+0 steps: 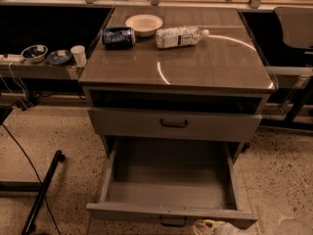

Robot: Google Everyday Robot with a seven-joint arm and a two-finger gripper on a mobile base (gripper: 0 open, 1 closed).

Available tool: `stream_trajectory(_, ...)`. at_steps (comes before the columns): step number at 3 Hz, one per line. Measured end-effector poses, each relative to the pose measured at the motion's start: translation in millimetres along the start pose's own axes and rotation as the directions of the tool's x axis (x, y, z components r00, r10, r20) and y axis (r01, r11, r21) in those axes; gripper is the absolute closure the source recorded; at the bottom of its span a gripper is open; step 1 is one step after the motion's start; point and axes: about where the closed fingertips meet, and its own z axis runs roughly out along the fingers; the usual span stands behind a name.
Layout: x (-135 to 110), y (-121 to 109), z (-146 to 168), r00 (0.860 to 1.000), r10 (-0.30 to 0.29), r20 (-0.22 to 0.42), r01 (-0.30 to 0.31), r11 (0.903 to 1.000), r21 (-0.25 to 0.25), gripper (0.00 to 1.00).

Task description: Close middle drawer

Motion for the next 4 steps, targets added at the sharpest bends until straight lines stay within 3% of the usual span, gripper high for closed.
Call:
stream_trajectory(2,-4.9,-16.4,13.0,1.0,-0.026,0.01,0.026,0.9992,0.029,1.0)
stream_trajectory(4,-7.6,-51.0,31.2,0.998,-0.05,0.024,0.049,0.9969,0.062,1.0)
